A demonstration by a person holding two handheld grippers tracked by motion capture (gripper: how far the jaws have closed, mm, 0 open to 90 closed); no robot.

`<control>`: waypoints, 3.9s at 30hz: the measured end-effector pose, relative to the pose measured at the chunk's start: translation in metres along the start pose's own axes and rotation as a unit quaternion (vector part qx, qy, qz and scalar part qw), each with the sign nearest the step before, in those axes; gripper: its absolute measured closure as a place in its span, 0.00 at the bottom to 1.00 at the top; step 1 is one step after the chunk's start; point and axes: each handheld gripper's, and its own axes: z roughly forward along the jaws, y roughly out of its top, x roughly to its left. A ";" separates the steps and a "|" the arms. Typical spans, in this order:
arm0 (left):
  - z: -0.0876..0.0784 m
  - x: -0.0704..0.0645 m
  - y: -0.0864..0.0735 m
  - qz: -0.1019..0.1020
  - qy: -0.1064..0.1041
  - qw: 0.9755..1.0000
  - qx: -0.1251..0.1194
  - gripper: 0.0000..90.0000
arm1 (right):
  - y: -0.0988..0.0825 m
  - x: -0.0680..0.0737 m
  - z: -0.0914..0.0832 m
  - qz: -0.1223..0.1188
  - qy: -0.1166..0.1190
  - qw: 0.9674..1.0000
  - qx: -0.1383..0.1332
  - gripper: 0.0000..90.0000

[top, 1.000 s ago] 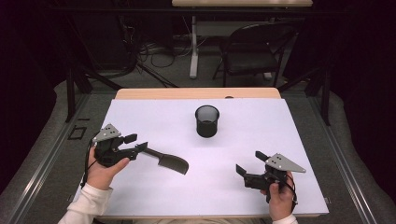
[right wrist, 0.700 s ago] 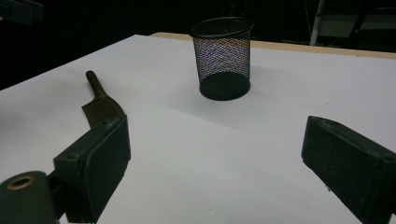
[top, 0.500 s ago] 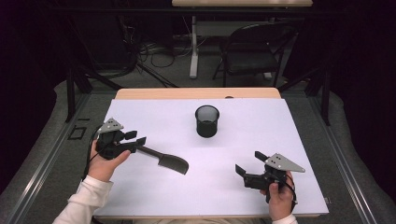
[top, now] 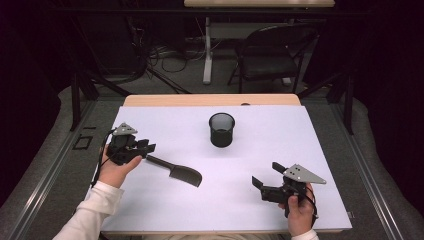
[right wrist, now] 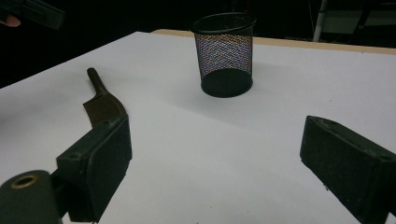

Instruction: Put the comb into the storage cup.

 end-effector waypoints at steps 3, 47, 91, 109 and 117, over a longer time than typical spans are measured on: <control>0.002 0.002 0.002 -0.004 0.002 1.000 0.003 0.73 | 0.000 -0.001 0.000 0.001 0.000 1.000 0.002 0.10; 0.055 0.024 0.008 -0.020 0.040 0.997 0.071 1.00 | -0.002 -0.002 0.003 0.000 -0.001 1.000 0.010 0.11; 0.102 0.025 -0.005 -0.021 0.048 0.987 0.153 1.00 | -0.003 -0.004 0.003 0.000 0.003 1.000 0.016 0.13; 0.104 0.029 -0.015 -0.028 0.043 0.985 0.165 1.00 | -0.004 -0.003 0.004 0.000 0.005 1.000 0.015 0.13; 0.103 0.028 -0.017 -0.019 0.041 0.984 0.173 1.00 | -0.004 -0.003 0.004 -0.002 0.006 1.000 0.019 0.14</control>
